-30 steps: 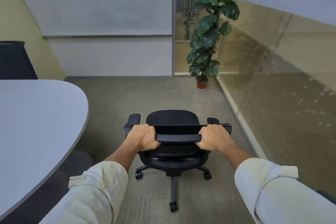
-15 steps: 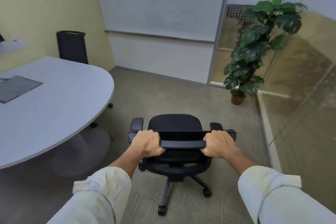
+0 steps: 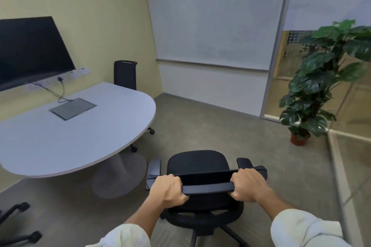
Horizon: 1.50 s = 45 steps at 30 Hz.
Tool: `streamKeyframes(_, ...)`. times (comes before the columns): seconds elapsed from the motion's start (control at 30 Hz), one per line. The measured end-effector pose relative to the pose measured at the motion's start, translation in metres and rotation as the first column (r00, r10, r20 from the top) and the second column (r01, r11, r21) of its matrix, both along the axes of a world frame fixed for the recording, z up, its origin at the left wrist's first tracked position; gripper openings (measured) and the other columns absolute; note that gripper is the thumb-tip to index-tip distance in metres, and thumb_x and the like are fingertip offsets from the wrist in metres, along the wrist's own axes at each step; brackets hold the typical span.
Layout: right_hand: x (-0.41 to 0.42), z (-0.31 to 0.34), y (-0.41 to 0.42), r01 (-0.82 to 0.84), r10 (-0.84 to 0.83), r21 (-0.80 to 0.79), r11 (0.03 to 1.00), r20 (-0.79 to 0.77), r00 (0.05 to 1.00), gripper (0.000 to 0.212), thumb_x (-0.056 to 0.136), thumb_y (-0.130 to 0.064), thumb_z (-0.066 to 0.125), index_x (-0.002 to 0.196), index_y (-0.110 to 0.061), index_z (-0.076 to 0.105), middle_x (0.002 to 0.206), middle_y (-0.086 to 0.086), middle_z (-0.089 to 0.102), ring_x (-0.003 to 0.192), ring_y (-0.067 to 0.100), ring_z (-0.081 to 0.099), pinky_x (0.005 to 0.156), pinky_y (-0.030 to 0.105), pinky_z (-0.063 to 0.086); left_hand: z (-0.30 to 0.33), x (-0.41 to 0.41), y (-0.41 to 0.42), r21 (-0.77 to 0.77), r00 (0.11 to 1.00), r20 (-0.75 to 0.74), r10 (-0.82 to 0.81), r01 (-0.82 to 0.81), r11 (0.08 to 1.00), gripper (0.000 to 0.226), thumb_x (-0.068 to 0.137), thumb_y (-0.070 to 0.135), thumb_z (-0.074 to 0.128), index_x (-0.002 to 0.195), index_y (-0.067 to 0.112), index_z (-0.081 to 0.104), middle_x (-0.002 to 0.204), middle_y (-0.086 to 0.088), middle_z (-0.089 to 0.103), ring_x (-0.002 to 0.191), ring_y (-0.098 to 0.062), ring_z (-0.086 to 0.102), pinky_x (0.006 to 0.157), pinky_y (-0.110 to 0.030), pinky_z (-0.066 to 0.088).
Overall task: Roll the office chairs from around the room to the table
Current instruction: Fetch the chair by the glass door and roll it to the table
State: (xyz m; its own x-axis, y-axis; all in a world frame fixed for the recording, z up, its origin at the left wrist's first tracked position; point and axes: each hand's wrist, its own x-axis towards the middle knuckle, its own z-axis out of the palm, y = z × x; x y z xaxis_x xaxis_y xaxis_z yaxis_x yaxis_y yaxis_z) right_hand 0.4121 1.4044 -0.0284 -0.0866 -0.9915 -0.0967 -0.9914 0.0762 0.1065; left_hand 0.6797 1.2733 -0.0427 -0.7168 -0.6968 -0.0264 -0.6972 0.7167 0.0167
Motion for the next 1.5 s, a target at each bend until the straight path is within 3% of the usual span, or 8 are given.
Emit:
streamKeyframes(0.43, 0.022, -0.008, -0.013, -0.168, 0.167, -0.027, 0.986, -0.021, 0.986, 0.029, 0.070, -0.049, 0.048, 0.055, -0.023, 0.045, 0.051, -0.006, 0.043, 0.053, 0.020, 0.048, 0.052, 0.033, 0.034, -0.003, 0.044, 0.038, -0.019, 0.989, -0.028, 0.148, -0.148, 0.989, 0.041, 0.064, 0.062, 0.036, 0.056, 0.022, 0.039, 0.052, 0.007, 0.043, 0.044, -0.014, 0.039, 0.048, -0.032, 0.027)
streamKeyframes(0.63, -0.010, -0.007, -0.039, -0.300, 0.300, -0.018, 0.954, -0.013, 0.954, 0.029, 0.071, -0.050, 0.050, 0.057, -0.024, 0.048, 0.058, -0.006, 0.054, 0.061, 0.022, 0.061, 0.053, 0.033, 0.040, -0.008, 0.021, 0.059, -0.039, 0.954, -0.038, 0.296, -0.298, 0.954, 0.041, 0.067, 0.063, 0.037, 0.057, 0.023, 0.041, 0.053, 0.009, 0.044, 0.045, -0.016, 0.042, 0.049, -0.032, 0.030)
streamKeyframes(0.9, -0.025, -0.009, -0.078, -0.486, 0.486, -0.061, 0.872, -0.006, 0.874, 0.029, 0.071, -0.051, 0.051, 0.066, -0.023, 0.060, 0.069, -0.001, 0.066, 0.066, 0.026, 0.064, 0.055, 0.033, 0.038, -0.005, 0.009, 0.066, -0.058, 0.899, 0.003, 0.439, -0.438, 0.897, 0.040, 0.068, 0.063, 0.038, 0.058, 0.024, 0.043, 0.060, 0.007, 0.050, 0.052, -0.021, 0.048, 0.052, -0.032, 0.034)
streamKeyframes(1.03, -0.024, -0.009, -0.099, -0.540, 0.541, -0.078, 0.838, -0.011, 0.841, 0.032, 0.074, -0.051, 0.052, 0.070, -0.022, 0.064, 0.071, 0.000, 0.068, 0.068, 0.027, 0.065, 0.056, 0.032, 0.037, -0.007, 0.010, 0.054, -0.051, 0.878, -0.015, 0.478, -0.478, 0.877, 0.042, 0.063, 0.065, 0.035, 0.053, 0.025, 0.040, 0.050, 0.011, 0.042, 0.044, -0.013, 0.041, 0.048, -0.030, 0.029)
streamKeyframes(1.2, -0.020, -0.003, -0.130, -0.569, 0.570, -0.050, 0.821, 0.018, 0.821, 0.025, 0.075, -0.048, 0.053, 0.064, -0.025, 0.054, 0.062, -0.003, 0.051, 0.066, 0.027, 0.062, 0.056, 0.032, 0.035, -0.010, 0.016, 0.034, -0.053, 0.863, -0.029, 0.504, -0.504, 0.862, 0.043, 0.063, 0.068, 0.035, 0.053, 0.027, 0.039, 0.050, 0.012, 0.042, 0.043, -0.007, 0.038, 0.044, -0.027, 0.024)
streamKeyframes(1.5, 0.017, -0.004, -0.204, -0.610, 0.611, -0.041, 0.791, 0.041, 0.790, 0.030, 0.074, -0.049, 0.051, 0.056, -0.026, 0.044, 0.054, -0.008, 0.045, 0.054, 0.022, 0.051, 0.053, 0.031, 0.036, -0.011, 0.048, -0.027, -0.056, 0.834, -0.040, 0.550, -0.551, 0.833, 0.045, 0.063, 0.070, 0.035, 0.054, 0.027, 0.046, 0.052, 0.010, 0.047, 0.045, -0.011, 0.045, 0.047, -0.029, 0.031)
